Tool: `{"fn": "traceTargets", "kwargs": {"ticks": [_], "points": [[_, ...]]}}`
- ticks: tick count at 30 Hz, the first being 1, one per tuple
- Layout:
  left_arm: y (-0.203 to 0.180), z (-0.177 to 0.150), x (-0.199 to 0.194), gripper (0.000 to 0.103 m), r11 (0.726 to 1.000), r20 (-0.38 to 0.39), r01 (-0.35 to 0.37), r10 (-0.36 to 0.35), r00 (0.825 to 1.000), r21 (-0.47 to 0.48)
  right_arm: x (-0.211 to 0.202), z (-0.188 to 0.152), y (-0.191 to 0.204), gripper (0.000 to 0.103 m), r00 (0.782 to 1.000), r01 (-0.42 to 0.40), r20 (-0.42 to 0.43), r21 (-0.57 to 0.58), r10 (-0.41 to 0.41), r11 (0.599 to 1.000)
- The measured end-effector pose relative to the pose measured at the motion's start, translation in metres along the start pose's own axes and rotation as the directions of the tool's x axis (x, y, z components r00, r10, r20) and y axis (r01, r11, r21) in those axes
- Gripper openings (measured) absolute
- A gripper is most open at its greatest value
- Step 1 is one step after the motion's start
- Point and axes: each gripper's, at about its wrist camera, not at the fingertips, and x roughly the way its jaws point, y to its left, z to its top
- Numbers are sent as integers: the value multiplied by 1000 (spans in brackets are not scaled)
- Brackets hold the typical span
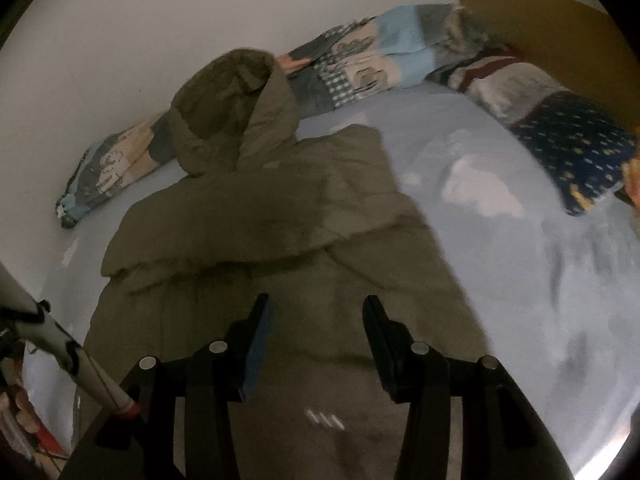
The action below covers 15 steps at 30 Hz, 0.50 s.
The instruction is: Fold large clothes
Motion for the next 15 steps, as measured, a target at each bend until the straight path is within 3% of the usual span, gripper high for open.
{"fn": "traceTargets", "kwargs": {"ticks": [4,8,11,13,15], "points": [[55,-62,-1,76,995,-100,-2,-8,995,-102,-40,-37,-39,52,1000,10,-7,24,-10,1000],[85,-92,6,76,976,-178,26,-66,982,-216,-59,-68,-85,52,999,16,-47,125,-10,992],[84,-106,13,76,962,-211,117,-172,962,-249,-66,-84,-115,55,998,25,-66,213,-11,977],[77,-113,21,76,949,-243,173,-239,940,-265,-69,-92,-130,68,997,45,-74,250,-27,967],[68,-119,30,76,950,-274,176,-246,930,-258,-65,-97,-139,68,995,46,-99,273,-20,961]]}}
